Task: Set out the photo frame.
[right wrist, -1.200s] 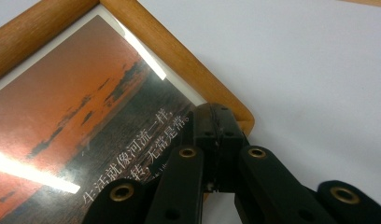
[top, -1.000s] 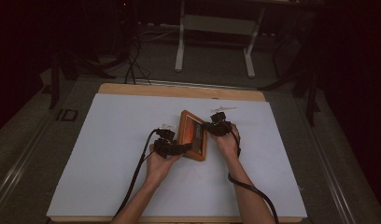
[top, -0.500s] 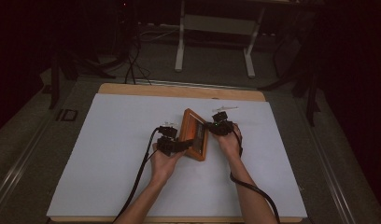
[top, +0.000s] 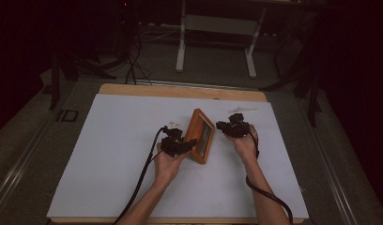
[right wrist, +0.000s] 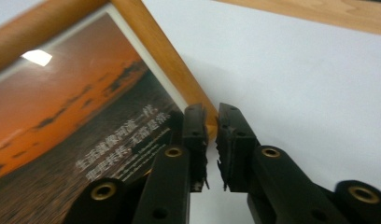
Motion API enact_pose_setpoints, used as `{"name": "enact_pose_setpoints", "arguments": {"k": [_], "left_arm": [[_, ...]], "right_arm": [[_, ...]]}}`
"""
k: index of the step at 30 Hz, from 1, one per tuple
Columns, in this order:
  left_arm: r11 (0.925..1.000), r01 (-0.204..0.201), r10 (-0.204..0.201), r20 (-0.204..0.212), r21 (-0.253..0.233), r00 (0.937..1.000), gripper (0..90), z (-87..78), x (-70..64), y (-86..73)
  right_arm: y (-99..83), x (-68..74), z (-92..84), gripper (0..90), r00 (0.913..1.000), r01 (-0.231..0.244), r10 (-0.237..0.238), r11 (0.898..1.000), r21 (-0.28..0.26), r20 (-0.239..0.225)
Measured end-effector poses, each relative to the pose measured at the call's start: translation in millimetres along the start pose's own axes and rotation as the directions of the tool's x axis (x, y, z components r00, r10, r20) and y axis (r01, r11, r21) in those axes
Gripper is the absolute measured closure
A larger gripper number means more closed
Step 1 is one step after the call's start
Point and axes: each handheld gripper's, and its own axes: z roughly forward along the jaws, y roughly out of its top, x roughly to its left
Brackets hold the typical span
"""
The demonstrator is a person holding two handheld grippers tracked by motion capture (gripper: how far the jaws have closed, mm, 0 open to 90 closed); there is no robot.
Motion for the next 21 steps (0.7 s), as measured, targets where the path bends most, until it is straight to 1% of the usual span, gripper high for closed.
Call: {"name": "enact_pose_setpoints", "arguments": {"k": [2, 5, 8, 12, 16, 21], "left_arm": [[0.9999, -0.014, 0.014, 0.009, -0.005, 0.9999, 66.0, 0.0, -2.2, 0.0], [0.999, -0.045, 0.045, 0.007, -0.007, 0.999, 66.9, -0.1, -7.6, 0.7], [0.9969, -0.079, 0.079, 0.006, -0.005, 0.9968, 67.4, -0.7, -12.1, 1.0], [0.9944, -0.106, 0.106, 0.009, -0.002, 0.9943, 67.6, -1.9, -14.5, 0.4], [0.9898, -0.142, 0.142, 0.02, -0.008, 0.9897, 67.9, -2.5, -17.3, -0.6], [0.9835, -0.18, 0.18, 0.03, -0.016, 0.9832, 68.1, -1.6, -21.8, -0.7]], "right_arm": [[1.3, 1.3, -6.3, 78.0, 0.9998, 0.018, -0.018, 1.0, -0.001, -0.01], [4.0, 5.1, -16.2, 74.9, 0.9986, 0.047, -0.047, 0.999, -0.008, -0.025], [6.5, 10.3, -27.1, 71.0, 0.9971, 0.068, -0.069, 0.997, -0.033, -0.032], [9.3, 16.4, -40.5, 64.7, 0.995, 0.092, -0.094, 0.994, -0.063, -0.032], [12.6, 20.4, -52.4, 59.9, 0.9927, 0.112, -0.116, 0.99, -0.089, -0.035], [17.3, 26.3, -64.1, 58.0, 0.9899, 0.135, -0.139, 0.984, -0.113, -0.028]]}}
